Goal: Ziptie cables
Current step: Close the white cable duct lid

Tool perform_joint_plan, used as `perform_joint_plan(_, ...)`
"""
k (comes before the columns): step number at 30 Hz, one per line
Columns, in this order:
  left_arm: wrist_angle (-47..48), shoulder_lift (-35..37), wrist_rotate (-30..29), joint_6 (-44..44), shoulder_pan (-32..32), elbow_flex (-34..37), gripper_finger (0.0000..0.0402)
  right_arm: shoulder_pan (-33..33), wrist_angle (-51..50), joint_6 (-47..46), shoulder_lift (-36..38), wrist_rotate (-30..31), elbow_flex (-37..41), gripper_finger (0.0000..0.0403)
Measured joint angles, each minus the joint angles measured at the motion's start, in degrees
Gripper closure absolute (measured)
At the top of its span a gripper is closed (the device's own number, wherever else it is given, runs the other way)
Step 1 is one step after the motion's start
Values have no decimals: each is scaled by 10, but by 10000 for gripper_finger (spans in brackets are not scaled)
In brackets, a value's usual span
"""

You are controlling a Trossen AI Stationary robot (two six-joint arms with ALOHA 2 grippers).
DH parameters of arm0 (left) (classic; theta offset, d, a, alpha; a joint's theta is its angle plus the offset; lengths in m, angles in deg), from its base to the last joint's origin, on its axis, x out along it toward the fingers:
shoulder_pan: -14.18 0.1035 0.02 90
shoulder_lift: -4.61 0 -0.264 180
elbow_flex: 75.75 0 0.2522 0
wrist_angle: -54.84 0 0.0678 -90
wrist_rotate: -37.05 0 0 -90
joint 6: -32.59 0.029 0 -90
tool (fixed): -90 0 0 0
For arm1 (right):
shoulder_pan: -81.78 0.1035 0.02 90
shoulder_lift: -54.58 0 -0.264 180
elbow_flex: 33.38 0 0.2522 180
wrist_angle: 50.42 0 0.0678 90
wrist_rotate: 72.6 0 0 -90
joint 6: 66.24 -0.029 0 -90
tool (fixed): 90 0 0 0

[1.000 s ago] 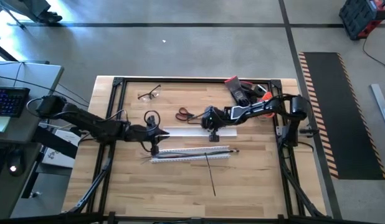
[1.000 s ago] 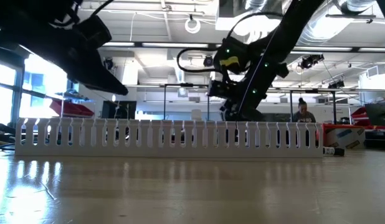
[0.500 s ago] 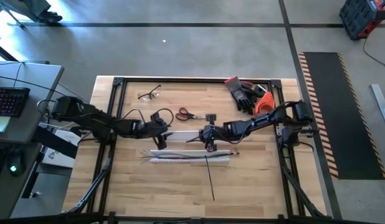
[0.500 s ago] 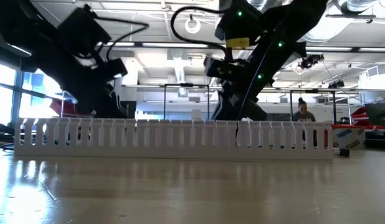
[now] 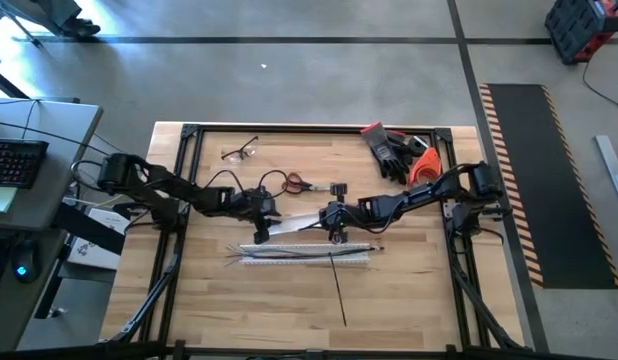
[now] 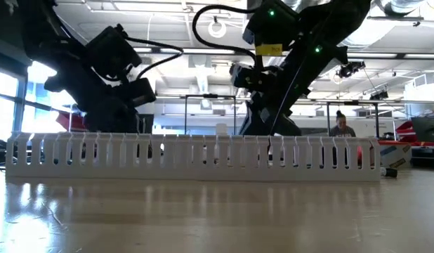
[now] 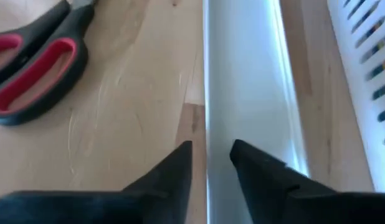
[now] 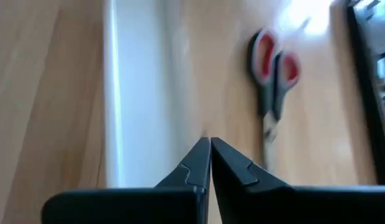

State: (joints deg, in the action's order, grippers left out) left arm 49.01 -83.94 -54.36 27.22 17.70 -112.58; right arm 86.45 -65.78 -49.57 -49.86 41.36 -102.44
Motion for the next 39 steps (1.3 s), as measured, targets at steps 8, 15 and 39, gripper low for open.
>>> perform_joint_plan(8,4,-2,-4,1,10,1,394,6,27,3,2,2,-2,401)
perform_joint_plan(15,5,4,-22,17,4,2,400,-13,20,-66,2,-60,-2,403)
perform_joint_plan(39,115,56,-346,169,-171,-85,401,-108,-75,-119,2,-275,-58,229)
